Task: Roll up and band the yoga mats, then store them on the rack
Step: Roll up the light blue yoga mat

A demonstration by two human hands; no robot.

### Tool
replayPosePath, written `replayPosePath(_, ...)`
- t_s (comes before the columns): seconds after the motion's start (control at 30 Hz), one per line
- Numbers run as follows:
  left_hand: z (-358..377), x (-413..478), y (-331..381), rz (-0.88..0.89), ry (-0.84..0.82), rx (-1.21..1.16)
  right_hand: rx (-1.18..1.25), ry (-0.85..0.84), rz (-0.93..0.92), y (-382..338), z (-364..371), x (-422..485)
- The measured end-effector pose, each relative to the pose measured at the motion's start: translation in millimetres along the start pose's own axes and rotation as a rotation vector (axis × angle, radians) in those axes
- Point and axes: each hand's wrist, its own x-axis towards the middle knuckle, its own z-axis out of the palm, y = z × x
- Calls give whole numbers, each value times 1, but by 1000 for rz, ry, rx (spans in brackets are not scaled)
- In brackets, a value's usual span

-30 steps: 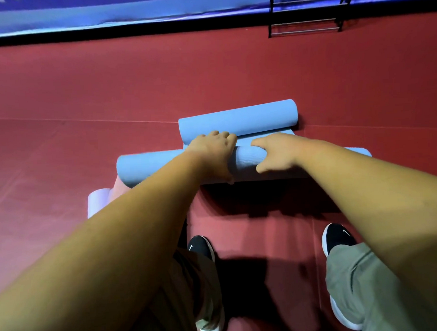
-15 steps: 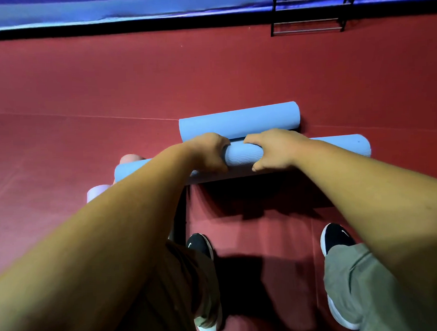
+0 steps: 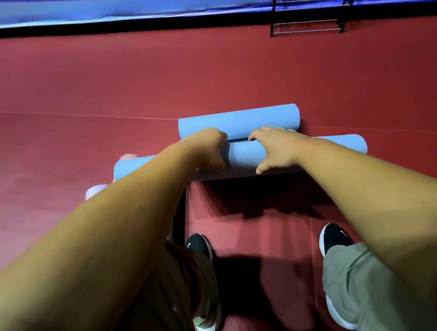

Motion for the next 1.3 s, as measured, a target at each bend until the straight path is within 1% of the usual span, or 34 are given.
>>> replayPosePath(0.2,4,-2,1,-6,-61,19,54,-45,2,1,3,2)
replayPosePath(0.37,10,-5,11,8,-65,230,76,-55,4,3,0,0)
replayPosePath(0.47,10,-4,11,36,-2,160,83,-61,6,5,-1,1)
replayPosePath(0.53,9,-2,7,19,20,90,58,-46,-6,4,-1,1)
replayPosePath(0.63,8,-1,3,-26,-8,11,-10,-8,11,1,1,1)
replayPosePath(0.7,8,1,3,-40,-40,-10,19,19,4,1,3,3)
replayPosePath(0.83,6,2,4,-34,-71,35,88,28,-12,4,2,5)
replayPosePath(0.9,7,-1,8,-39,-57,110,107,27,-2,6,2,5)
replayPosePath(1.0,9,-7,19,-106,-15,243,160,29,15,10,3,3)
replayPosePath(1.03,10,-8,22,-118,8,240,172,23,17,10,4,3)
replayPosePath(1.2,10,-7,23,-58,89,114,165,-27,38,11,1,0)
replayPosePath(1.3,7,-10,22,-65,73,43,21,-35,45,8,1,-1)
